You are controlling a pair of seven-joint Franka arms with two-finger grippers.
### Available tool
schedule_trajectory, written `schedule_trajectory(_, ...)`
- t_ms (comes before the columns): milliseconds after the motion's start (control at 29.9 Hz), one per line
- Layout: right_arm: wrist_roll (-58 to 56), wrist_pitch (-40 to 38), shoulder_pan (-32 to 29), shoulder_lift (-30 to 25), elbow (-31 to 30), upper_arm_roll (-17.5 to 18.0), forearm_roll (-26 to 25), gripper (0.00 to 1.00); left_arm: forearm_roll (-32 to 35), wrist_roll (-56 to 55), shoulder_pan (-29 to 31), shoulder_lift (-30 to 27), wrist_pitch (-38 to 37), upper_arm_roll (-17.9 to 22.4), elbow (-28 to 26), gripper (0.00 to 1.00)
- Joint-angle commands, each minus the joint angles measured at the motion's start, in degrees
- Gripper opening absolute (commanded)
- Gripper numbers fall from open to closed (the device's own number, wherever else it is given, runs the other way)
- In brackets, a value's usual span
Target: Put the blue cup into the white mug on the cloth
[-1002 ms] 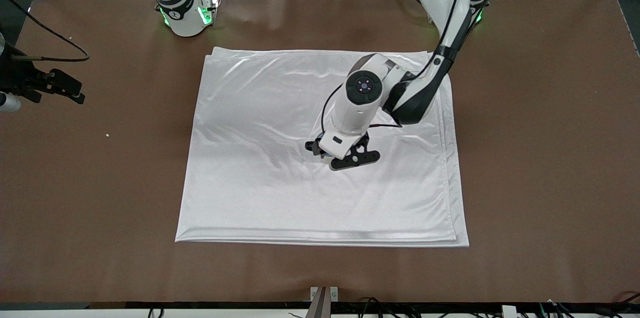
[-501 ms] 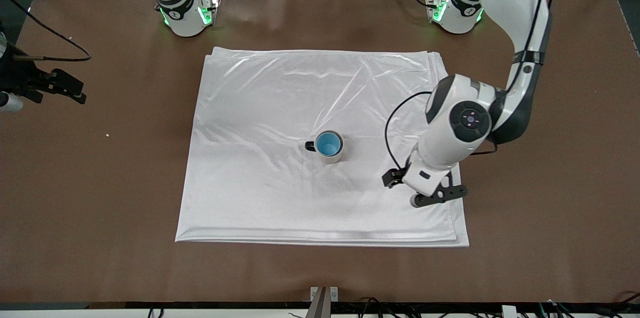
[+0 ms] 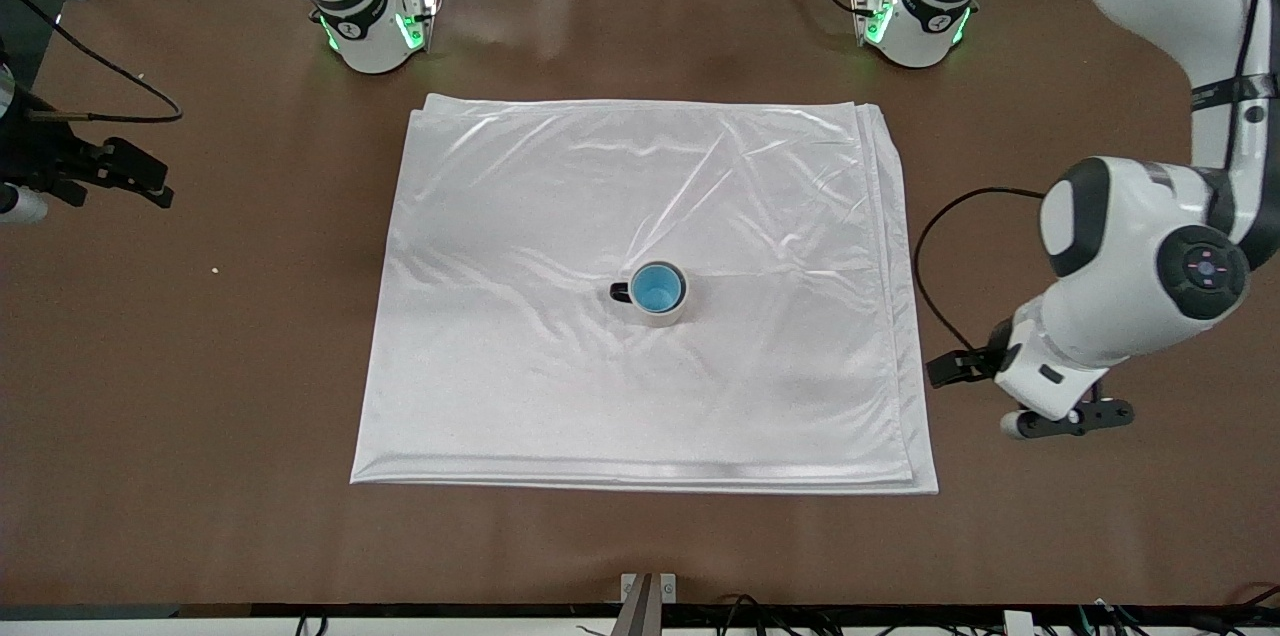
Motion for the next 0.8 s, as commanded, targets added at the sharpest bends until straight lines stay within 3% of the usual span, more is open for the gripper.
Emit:
schedule_trajectory(0,1.09,-0.85,0.03,0.80,1.41,0.02,0.37,1.00,-0.04,2.14,0.90,-2.75,-3.82,-0.74,-2.06,1.00)
schedule_trajectory(768,0.91,-0.67,-0.06,0.80,1.41,-0.16,0.37,1.00,-0.48,4.77,4.59,-20.15,-0.93,-0.92,-22.10,1.00)
